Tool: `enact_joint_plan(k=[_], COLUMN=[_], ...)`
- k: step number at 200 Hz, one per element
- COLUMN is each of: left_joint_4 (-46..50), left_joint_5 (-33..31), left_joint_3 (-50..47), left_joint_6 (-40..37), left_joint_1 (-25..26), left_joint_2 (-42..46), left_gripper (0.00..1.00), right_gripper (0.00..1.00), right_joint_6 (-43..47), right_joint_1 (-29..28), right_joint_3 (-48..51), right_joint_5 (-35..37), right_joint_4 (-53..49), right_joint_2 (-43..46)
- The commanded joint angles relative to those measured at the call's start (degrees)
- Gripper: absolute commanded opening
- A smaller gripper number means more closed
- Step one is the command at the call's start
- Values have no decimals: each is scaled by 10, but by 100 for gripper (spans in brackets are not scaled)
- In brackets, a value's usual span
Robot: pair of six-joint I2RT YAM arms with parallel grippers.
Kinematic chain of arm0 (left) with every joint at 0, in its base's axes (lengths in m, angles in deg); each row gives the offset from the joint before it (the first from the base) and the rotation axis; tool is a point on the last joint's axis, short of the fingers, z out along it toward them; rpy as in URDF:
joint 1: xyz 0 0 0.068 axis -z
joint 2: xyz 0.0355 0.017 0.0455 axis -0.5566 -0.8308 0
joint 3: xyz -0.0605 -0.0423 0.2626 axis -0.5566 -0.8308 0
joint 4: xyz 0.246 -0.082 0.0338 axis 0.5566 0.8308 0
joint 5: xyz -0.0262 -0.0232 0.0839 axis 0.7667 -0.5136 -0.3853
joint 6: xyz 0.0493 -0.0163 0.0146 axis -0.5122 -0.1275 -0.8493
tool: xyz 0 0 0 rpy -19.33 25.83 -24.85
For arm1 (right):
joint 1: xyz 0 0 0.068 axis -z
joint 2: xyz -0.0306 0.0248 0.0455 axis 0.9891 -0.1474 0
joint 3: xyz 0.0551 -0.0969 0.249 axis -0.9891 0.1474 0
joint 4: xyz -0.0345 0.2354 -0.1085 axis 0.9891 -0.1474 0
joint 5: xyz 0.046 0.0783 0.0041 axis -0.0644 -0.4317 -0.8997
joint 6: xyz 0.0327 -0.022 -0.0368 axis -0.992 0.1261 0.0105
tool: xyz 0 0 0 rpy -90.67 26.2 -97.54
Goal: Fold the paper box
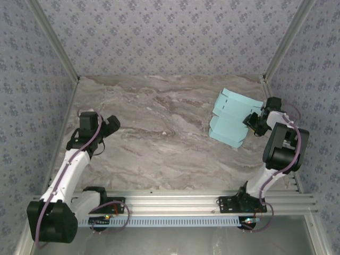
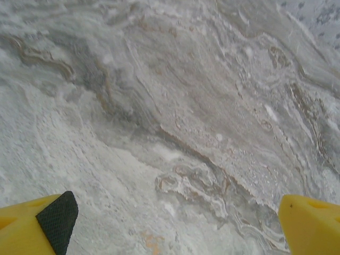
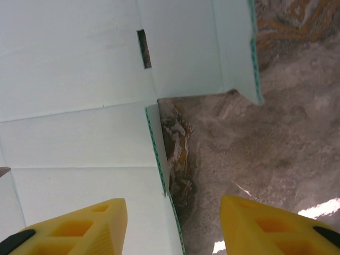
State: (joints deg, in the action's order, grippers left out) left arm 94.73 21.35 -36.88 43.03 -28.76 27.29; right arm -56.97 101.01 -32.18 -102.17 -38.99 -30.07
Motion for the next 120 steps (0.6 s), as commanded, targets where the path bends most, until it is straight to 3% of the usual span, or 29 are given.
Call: enact_joint_plan(k=[1,19,29,49,82,120], left_joint_4=[19,12,4,-10,3,-7], left_joint_5=[21,13,11,11,26,65], left_joint_3=[16,13,11,13,33,36], left_joint_6=[22,49,62,75,64,61], left_joint_1=[6,7,10,17,23,23], left_joint_2=[-11,-18,-21,-28,-39,-51], left_gripper=[99,99,99,99,99,99], right_gripper=[47,37,36,20,11,5], right_joint_6=[21,43,53,70,120,146], right_joint_1=[-15,-26,-31,-38,-71,-171], right_joint_3=[-33,-43,-68,-83,-101,-91], right_joint_5=[29,25,32,32,11,35], right_joint_4=[-18,-7,-9,-19,-46,-42], right_joint_2=[-26,-47,-56,-72,-77,-45])
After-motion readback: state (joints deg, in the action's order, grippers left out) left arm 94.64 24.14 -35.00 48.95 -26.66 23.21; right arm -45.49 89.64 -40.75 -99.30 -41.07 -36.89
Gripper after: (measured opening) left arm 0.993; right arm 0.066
